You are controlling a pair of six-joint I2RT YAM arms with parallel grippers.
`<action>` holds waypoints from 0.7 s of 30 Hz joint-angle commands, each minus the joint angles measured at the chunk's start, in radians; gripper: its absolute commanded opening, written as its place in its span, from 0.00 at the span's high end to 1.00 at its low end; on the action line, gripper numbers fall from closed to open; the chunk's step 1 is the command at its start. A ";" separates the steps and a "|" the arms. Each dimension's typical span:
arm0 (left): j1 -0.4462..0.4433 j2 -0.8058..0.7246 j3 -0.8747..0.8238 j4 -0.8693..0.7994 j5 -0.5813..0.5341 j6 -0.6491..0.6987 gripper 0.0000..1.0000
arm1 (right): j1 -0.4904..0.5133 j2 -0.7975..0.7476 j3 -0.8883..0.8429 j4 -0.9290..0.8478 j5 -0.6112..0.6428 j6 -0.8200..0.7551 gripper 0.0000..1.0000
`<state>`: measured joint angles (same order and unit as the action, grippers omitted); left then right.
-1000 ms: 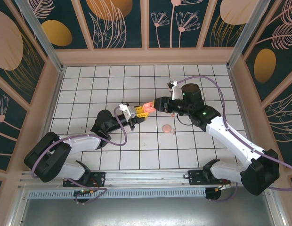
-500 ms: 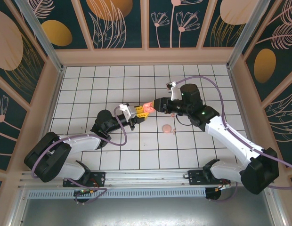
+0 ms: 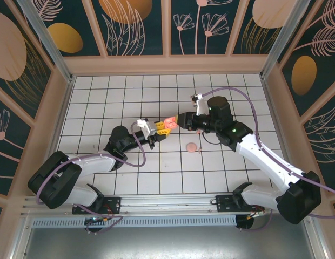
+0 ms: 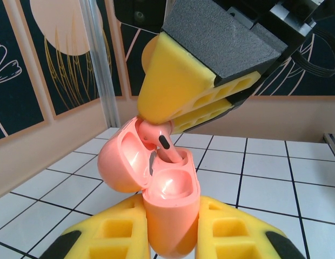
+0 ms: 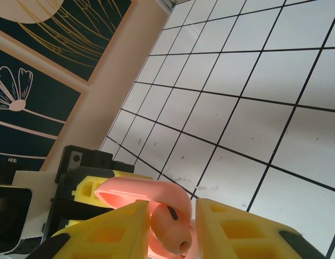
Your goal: Insert the wireless bluetooth earbuds into the charging case
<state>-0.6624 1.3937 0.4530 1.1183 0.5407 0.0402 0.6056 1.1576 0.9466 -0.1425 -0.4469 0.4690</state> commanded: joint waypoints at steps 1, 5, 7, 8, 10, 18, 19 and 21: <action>-0.006 -0.015 0.027 0.051 -0.005 0.010 0.88 | 0.017 -0.024 -0.014 -0.018 0.005 -0.014 0.73; -0.006 -0.015 0.028 0.051 -0.008 0.009 0.88 | 0.024 -0.030 -0.025 -0.019 0.028 0.000 0.74; -0.006 -0.016 0.027 0.051 -0.013 0.009 0.88 | 0.026 -0.030 -0.028 -0.023 0.047 0.011 0.74; -0.006 -0.017 0.027 0.051 -0.016 0.010 0.88 | 0.028 -0.034 -0.028 -0.025 0.056 0.015 0.75; -0.006 -0.019 0.026 0.051 -0.023 0.009 0.88 | 0.029 -0.045 -0.036 -0.020 0.077 0.030 0.75; -0.006 -0.021 0.021 0.056 -0.054 0.011 0.88 | 0.046 -0.086 -0.088 0.053 0.126 0.114 0.80; -0.005 -0.019 0.022 0.057 -0.056 0.010 0.89 | 0.051 -0.085 -0.092 0.062 0.129 0.121 0.80; -0.006 -0.018 0.023 0.060 -0.056 0.010 0.88 | 0.061 -0.084 -0.095 0.075 0.139 0.132 0.80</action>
<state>-0.6643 1.3937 0.4530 1.1179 0.5068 0.0402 0.6464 1.0908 0.8703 -0.1013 -0.3477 0.5644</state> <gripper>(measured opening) 0.164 0.201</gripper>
